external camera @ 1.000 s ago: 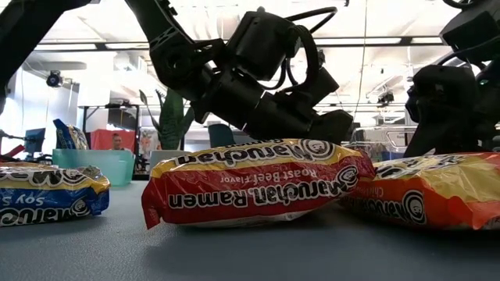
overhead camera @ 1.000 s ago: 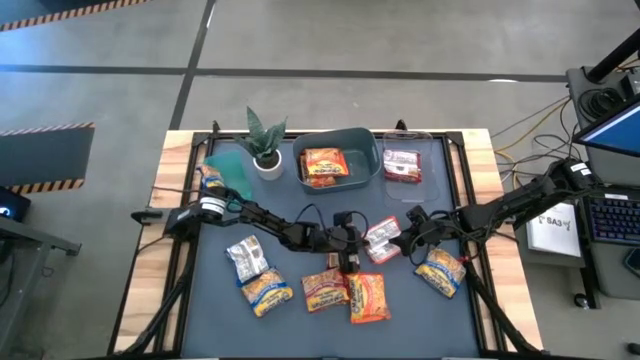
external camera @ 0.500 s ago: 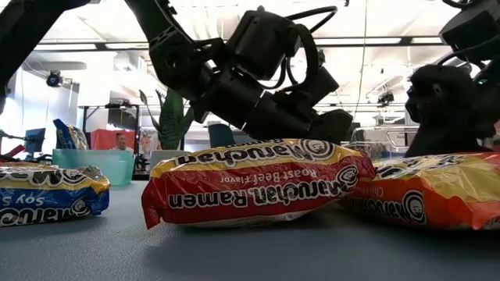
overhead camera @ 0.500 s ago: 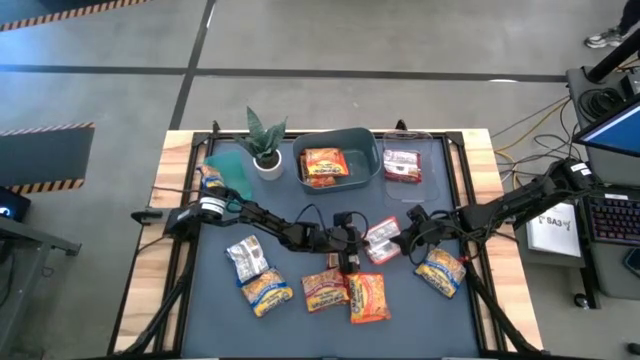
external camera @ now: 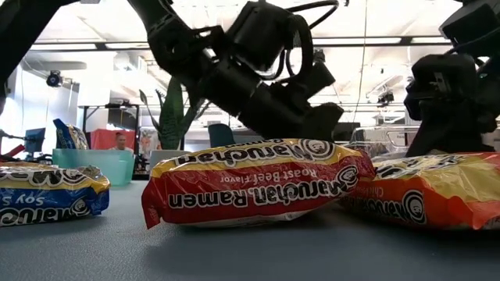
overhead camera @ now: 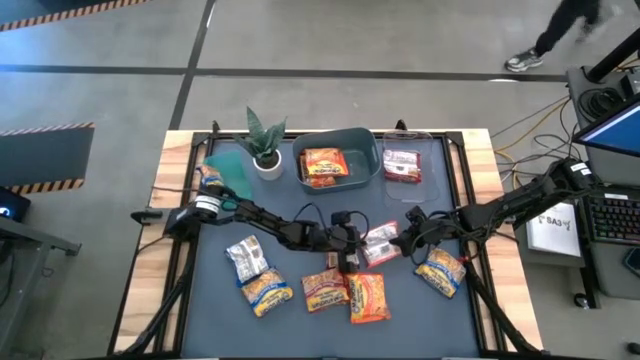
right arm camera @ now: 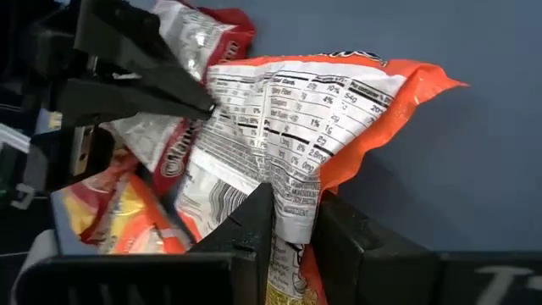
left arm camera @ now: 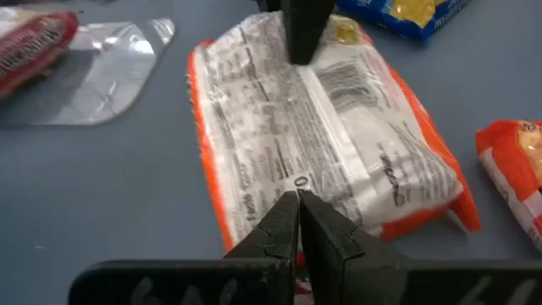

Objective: Sort Maruchan noodles
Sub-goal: Put the orange noodle pack into the blue bin

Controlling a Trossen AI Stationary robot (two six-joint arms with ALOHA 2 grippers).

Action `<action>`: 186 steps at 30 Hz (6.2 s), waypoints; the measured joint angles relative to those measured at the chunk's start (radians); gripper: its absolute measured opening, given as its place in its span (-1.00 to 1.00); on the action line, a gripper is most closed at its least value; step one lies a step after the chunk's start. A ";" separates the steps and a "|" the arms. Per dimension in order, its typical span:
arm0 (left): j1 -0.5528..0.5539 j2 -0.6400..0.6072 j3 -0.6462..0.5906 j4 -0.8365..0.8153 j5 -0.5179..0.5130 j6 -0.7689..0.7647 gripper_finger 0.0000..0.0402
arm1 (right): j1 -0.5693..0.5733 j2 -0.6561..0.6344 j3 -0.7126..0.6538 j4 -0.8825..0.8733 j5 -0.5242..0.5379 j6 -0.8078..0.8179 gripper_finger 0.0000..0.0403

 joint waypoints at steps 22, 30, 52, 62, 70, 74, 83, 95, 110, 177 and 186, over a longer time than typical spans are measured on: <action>-0.006 -0.543 -0.296 -0.001 -0.146 0.071 -1.00 | 0.000 0.005 0.283 -0.010 0.098 -0.356 -0.71; -0.016 -0.860 -0.506 0.033 -0.145 0.074 -1.00 | -0.001 0.023 0.384 -0.040 0.250 -0.547 -0.71; -0.030 -1.234 -0.791 0.157 -0.141 0.060 -1.00 | -0.194 0.335 0.843 -0.491 0.352 -0.887 -0.96; -0.030 -1.012 -0.765 0.165 -0.140 -0.039 -1.00 | -0.118 0.384 0.859 -0.870 0.277 -0.385 -0.96; -0.030 -0.756 -0.628 0.173 -0.141 -0.035 -1.00 | -0.078 0.451 0.602 -0.475 0.304 -0.356 -0.96; -0.030 -0.687 -0.585 0.172 -0.142 -0.023 -1.00 | -0.084 0.543 0.578 -0.368 0.343 -0.353 -0.96; -0.030 -0.678 -0.574 0.171 -0.159 -0.013 -1.00 | -0.085 0.694 0.632 -0.376 0.358 -0.341 -0.96; -0.030 -0.672 -0.572 0.137 -0.156 -0.020 -1.00 | -0.079 0.686 0.671 -0.461 0.030 -0.279 -0.96; -0.029 -0.602 -0.566 0.204 -0.133 -0.180 -1.00 | -0.054 0.697 0.657 -0.519 0.072 -0.264 -0.96; 0.098 -0.027 -0.195 0.241 0.034 -0.250 -0.76 | 0.077 0.279 0.375 -0.419 0.227 -0.006 -0.12; 0.092 -0.029 -0.183 0.246 0.091 -0.331 -1.00 | 0.084 0.279 0.375 -0.335 0.229 -0.143 -0.12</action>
